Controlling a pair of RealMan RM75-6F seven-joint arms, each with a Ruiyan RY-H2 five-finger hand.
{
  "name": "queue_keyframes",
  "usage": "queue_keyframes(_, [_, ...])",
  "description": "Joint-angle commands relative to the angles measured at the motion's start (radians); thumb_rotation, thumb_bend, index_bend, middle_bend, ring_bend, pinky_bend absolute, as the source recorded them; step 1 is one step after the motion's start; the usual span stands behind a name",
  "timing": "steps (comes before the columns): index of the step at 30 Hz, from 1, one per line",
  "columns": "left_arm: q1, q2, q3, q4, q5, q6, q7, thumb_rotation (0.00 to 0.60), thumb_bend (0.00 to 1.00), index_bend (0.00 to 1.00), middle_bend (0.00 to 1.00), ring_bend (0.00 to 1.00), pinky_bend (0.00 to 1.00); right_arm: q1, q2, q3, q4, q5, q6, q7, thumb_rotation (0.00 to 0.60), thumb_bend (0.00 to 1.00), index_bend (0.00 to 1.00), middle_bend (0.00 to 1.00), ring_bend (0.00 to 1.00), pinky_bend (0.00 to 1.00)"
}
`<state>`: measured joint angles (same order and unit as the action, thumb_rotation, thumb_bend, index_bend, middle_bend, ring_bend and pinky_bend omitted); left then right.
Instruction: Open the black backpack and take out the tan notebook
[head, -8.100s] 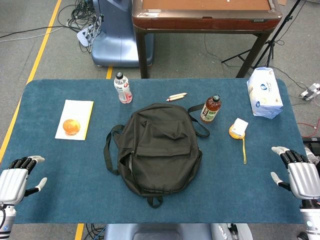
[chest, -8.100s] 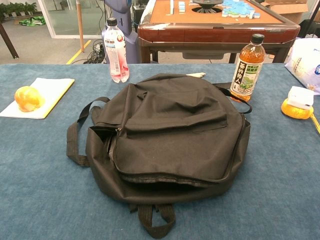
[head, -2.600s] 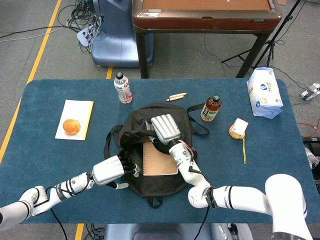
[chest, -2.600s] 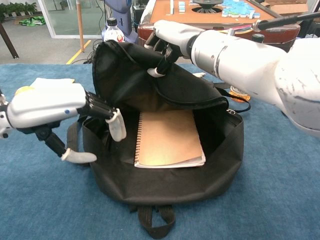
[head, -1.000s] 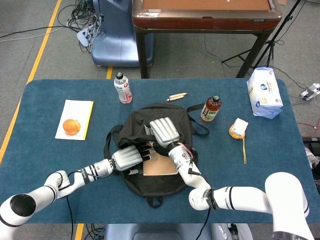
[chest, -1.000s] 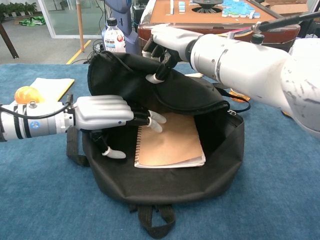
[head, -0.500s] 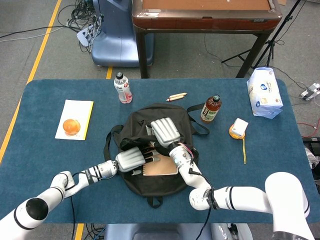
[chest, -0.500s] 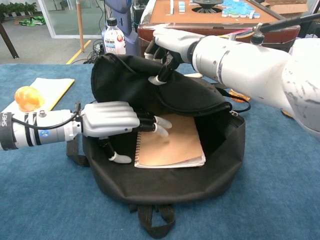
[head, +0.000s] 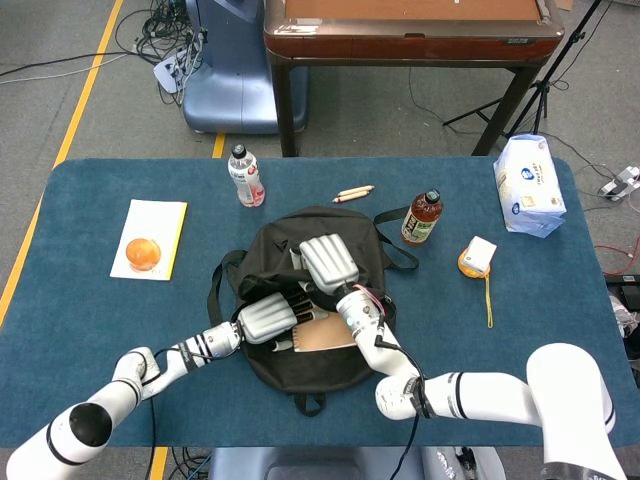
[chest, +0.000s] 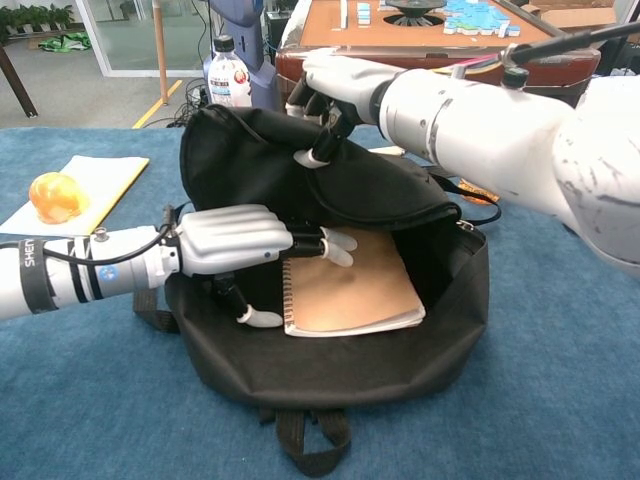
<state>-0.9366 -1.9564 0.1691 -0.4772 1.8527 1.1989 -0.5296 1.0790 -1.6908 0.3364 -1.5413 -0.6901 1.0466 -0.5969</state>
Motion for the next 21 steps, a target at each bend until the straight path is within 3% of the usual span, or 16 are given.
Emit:
queue_keyframes(1, [0.001,-0.013,0.009,0.021,0.001,0.004,-0.004,0.600,0.24,0.13,0.06,0.07,0.12,-0.001,0.002,-0.001,-0.001,0.001,0.000,0.000,0.600,0.43,0.70,0.61,0.47,0.43])
queue_keyframes(6, [0.005,-0.024,0.020,0.066,0.007,0.023,0.028,0.600,0.22,0.13,0.06,0.06,0.12,-0.003,0.005,-0.005,-0.001,0.001,0.000,-0.001,0.600,0.43,0.70,0.61,0.47,0.43])
queue_keyframes(11, [0.011,-0.034,0.024,0.090,0.003,0.032,0.045,0.600,0.13,0.13,0.05,0.06,0.12,-0.004,0.006,-0.008,-0.002,-0.002,-0.001,0.002,0.600,0.43,0.70,0.61,0.47,0.43])
queue_keyframes(21, [0.004,-0.076,0.015,0.104,-0.019,0.027,-0.018,0.600,0.12,0.12,0.05,0.05,0.12,-0.004,0.004,-0.008,0.004,0.004,0.006,-0.005,0.600,0.43,0.70,0.61,0.47,0.43])
